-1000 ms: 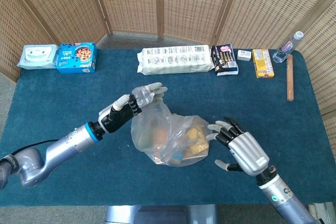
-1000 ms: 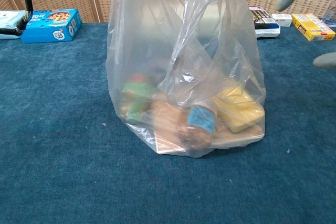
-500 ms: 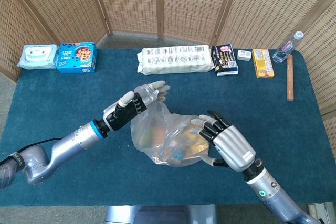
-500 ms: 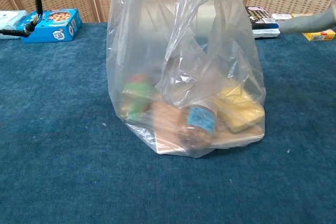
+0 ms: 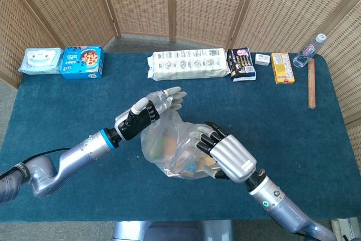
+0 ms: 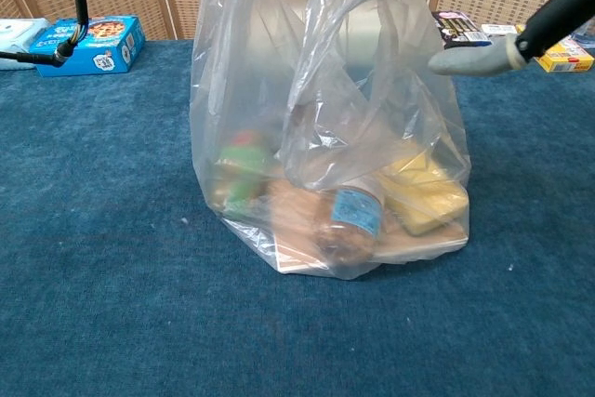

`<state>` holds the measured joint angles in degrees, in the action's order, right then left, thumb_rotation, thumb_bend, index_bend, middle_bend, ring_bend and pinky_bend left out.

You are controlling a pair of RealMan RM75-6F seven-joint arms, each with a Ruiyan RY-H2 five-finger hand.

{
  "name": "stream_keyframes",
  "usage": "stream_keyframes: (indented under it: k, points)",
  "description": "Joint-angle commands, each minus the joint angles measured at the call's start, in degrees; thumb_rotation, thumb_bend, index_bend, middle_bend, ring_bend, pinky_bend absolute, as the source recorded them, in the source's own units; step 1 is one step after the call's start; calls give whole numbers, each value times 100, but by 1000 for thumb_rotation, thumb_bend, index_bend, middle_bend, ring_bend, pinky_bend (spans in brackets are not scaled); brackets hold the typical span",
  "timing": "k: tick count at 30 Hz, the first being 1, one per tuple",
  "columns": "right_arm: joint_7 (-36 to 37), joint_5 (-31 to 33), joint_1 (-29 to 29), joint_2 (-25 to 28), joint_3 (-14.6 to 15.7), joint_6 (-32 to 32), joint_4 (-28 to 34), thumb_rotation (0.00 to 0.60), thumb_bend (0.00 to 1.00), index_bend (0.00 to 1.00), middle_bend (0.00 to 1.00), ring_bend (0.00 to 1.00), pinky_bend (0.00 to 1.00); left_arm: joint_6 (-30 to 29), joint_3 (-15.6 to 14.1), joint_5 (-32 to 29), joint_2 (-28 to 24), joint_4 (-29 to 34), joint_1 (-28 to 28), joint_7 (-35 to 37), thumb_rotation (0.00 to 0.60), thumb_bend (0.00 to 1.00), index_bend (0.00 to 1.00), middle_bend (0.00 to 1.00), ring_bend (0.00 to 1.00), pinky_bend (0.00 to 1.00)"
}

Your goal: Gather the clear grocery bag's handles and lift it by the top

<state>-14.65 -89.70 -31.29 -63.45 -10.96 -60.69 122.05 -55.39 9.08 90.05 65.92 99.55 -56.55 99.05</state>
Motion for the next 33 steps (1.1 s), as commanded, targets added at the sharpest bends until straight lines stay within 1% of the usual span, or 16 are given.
stream_keyframes:
  k: [1,6,11,16,20,28,33]
  points:
    - [-162,137,-96,-70,-43,80,13,600,341,263,202,156,74,17,9,-5,9,3,-4,-5,0,193,0,0,0,0]
    - [-585,333,-159,-73,-22,121,16,600,345,273,213,156,70,9,27,2,6,0,10,7,0,193,0,0,0,0]
    - [-911,472,-27,78,86,-61,-8,600,345,308,216,156,68,-2,26,15,-31,3,41,55,0,194,0,0,0,0]
    - [-763,350,47,197,129,-218,104,600,345,321,218,156,67,28,4,38,-3,-32,42,56,0,193,0,0,0,0]
    - [-671,258,12,224,110,-252,120,600,344,297,218,156,67,92,5,15,41,-38,17,51,0,192,0,0,0,0]
    - [-603,251,-48,224,65,-297,136,600,345,229,218,156,67,157,18,-8,83,-74,-8,54,0,193,0,0,0,0]
    - [-622,256,-131,194,41,-248,177,600,345,204,217,155,68,188,28,-40,116,-110,-11,64,0,193,0,0,0,0]
